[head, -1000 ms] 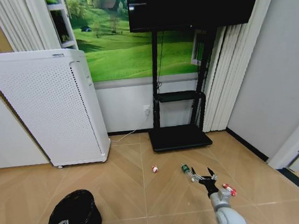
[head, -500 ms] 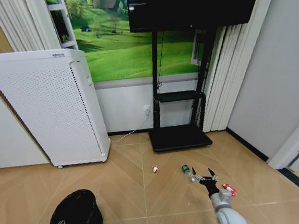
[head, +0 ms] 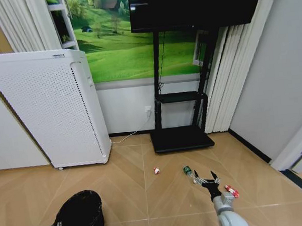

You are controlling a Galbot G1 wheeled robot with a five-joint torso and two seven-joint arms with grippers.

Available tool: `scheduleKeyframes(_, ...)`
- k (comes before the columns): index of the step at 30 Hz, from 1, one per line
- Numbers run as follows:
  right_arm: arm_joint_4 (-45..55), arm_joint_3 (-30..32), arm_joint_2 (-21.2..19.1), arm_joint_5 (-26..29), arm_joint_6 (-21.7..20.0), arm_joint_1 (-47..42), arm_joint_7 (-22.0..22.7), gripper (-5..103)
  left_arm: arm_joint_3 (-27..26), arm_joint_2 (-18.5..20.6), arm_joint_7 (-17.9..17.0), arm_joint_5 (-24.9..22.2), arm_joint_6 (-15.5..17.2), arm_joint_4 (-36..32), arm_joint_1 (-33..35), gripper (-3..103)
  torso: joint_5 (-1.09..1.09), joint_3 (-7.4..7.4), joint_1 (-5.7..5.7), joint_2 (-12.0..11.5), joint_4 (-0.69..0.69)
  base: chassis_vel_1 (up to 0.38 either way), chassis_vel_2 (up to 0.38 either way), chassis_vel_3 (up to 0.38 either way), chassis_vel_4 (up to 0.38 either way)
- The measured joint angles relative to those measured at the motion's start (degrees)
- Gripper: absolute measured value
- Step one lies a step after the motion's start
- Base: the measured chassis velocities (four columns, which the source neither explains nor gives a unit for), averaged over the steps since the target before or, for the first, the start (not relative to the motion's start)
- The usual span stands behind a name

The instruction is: Pick up the trash bin and place the garbage on the floor into it.

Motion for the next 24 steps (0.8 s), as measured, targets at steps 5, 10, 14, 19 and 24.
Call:
scheduleKeyframes(5, 0.14, 0.00, 0.10, -0.09, 0.01, -0.01, 0.01, 100, 1.20, 0.25, 0.66, -0.19, -4.04, 0.88, -2.12, 7, -0.02, 0.00, 0.00, 0.00, 0.00, 0.000, 0.000, 0.000, 0.000)
scheduleKeyframes(10, 0.57, 0.02, 0.21, -0.15, -0.01, -0.19, 0.04, 100, 2.41, -0.01, 0.80, -0.70, -6.60, 1.11, -4.84, 7, -0.04, 0.01, 0.00, 0.00, 0.00, 0.000, 0.000, 0.000, 0.000)
scheduleKeyframes(14, 0.63, 0.09, 0.40, -0.33, -0.01, -0.34, 0.06, 100, 3.57, -0.08, 0.66, -0.79, -7.71, 0.54, -7.06, 7, 0.00, 0.01, 0.00, 0.00, 0.01, 0.000, 0.000, 0.000, 0.000)
scheduleKeyframes(19, 0.59, 0.31, 0.54, -0.40, 0.08, -0.70, 0.08, 100, 4.69, -0.01, 0.66, -0.86, -8.40, -0.51, -8.93, 7, 0.00, 0.01, 0.00, 0.00, -0.01, 0.000, 0.000, 0.000, 0.000)
scheduleKeyframes(24, 0.51, 0.47, 1.03, -0.59, 0.58, -0.87, 0.30, 100, 5.90, 0.07, 0.61, -0.84, -10.25, -0.73, -10.93, 7, -0.01, 0.01, 0.00, 0.00, 0.00, 0.000, 0.000, 0.000, 0.000)
